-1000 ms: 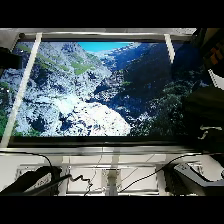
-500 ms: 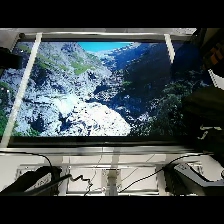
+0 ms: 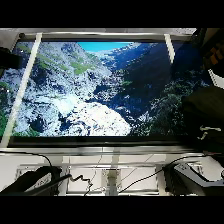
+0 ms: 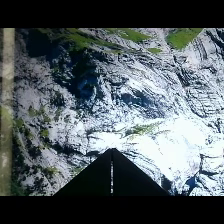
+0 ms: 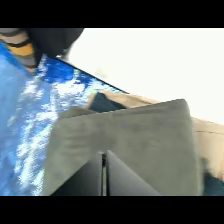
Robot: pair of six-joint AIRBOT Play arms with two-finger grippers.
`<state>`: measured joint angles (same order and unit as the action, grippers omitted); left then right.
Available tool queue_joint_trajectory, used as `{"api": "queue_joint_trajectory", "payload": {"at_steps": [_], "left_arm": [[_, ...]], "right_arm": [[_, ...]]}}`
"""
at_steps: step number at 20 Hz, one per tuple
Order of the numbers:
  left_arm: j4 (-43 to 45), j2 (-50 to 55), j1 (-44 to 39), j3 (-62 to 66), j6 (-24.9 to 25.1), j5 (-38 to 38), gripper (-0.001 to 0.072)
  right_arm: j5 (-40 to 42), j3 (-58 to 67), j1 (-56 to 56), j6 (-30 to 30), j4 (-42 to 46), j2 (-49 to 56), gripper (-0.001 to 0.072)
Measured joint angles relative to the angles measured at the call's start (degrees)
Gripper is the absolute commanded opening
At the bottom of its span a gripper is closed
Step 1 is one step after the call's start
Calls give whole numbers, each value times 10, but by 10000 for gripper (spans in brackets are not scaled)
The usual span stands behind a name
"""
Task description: Fold the clothes and pants, and hang the long-sleeved shirts on hangers.
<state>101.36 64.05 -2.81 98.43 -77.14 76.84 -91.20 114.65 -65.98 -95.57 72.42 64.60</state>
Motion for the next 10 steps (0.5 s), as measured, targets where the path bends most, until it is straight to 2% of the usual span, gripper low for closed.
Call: {"api": "queue_joint_trajectory", "payload": {"at_steps": [5,10], "left_arm": [[0,0,0,0,0,0,15],[0,0,0,0,0,0,16]], "right_arm": [[-31,-21,66,24,-98,-1,28],[-50,-27,267,70,-129,-8,29]]}}
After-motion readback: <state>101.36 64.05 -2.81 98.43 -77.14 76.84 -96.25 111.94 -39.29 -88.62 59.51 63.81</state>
